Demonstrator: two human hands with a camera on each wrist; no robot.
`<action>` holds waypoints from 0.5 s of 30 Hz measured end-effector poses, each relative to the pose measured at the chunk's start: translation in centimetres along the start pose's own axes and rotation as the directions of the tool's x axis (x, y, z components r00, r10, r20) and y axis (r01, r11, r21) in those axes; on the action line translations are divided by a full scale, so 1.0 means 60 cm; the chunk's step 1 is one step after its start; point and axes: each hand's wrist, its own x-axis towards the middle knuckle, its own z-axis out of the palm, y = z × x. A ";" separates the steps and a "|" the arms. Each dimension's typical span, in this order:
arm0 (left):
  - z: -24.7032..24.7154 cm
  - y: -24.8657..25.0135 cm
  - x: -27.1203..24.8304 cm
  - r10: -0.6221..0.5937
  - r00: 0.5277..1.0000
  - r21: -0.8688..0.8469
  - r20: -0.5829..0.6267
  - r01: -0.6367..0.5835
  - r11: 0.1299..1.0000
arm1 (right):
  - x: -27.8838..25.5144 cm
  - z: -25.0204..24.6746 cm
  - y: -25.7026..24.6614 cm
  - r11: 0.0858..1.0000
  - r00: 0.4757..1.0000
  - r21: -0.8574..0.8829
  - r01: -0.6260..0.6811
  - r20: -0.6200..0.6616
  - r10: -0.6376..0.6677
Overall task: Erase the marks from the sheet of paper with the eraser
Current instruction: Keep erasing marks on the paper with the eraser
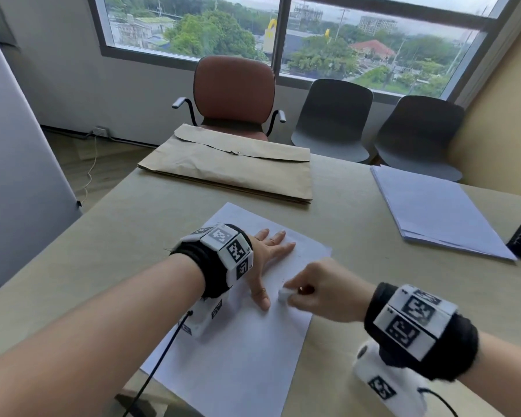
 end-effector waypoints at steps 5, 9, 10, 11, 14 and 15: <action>-0.002 0.001 -0.001 -0.007 1.000 -0.006 0.012 0.007 1.000 | 0.025 -0.025 0.022 0.989 0.989 -0.049 -0.139 -0.046 0.137; -0.001 0.001 -0.001 -0.015 1.000 -0.003 0.005 0.015 1.000 | 0.011 -0.008 0.008 0.994 0.995 -0.057 -0.091 -0.050 0.088; -0.001 0.000 -0.001 -0.014 1.000 -0.004 0.007 0.014 1.000 | 0.000 -0.002 -0.001 0.997 0.999 -0.052 -0.054 -0.004 0.054; -0.001 -0.001 0.000 -0.013 1.000 -0.005 0.010 0.013 1.000 | -0.008 0.000 -0.005 0.999 0.999 -0.041 -0.034 0.035 0.036; -0.003 -0.001 0.001 -0.016 1.000 -0.003 0.020 0.016 1.000 | 0.001 -0.017 0.005 0.992 0.995 -0.090 -0.093 0.012 0.095; -0.003 -0.001 0.001 -0.019 1.000 -0.005 0.020 0.019 1.000 | 0.008 -0.024 0.010 0.985 0.992 -0.113 -0.128 -0.017 0.127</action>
